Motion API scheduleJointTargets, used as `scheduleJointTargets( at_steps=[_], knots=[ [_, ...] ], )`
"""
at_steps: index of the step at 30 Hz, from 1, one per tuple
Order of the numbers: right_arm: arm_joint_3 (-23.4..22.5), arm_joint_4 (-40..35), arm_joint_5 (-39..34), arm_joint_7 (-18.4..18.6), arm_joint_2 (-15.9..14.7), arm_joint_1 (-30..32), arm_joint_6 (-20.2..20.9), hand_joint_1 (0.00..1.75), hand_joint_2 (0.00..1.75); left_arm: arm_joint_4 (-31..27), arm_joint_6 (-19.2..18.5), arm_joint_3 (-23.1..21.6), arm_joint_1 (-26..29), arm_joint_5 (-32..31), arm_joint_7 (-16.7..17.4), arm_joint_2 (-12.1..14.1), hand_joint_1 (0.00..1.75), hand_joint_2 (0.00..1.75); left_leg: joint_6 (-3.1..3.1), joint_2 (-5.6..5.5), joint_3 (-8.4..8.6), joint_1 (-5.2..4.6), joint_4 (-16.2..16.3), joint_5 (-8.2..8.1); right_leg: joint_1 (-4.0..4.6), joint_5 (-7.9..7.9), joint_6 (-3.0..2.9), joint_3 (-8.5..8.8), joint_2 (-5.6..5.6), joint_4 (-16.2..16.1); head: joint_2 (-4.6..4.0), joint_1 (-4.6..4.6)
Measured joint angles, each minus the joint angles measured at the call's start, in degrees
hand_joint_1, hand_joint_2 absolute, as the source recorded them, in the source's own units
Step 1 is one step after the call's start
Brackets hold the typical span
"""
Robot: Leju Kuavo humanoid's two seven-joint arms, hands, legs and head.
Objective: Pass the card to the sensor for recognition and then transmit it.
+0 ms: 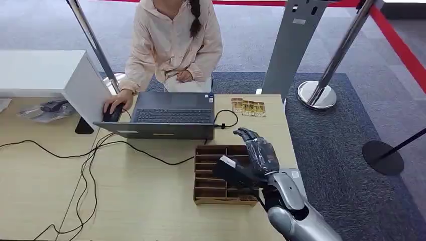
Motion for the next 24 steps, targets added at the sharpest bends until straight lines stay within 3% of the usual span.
scheduleJointTargets(
  at_steps=[24],
  knots=[
    [0.4, 2.9, -1.4, -0.5, 1.2, -0.5, -0.6, 0.54, 1.75, 0.0, 0.2, 0.0, 0.0, 0.2, -0.5, 0.0, 0.0, 0.0, 0.0, 0.0, 0.01, 0.0, 0.0, 0.0, 0.0, 0.0, 0.0, 0.01, 0.0, 0.0, 0.0, 0.0]
  ],
)
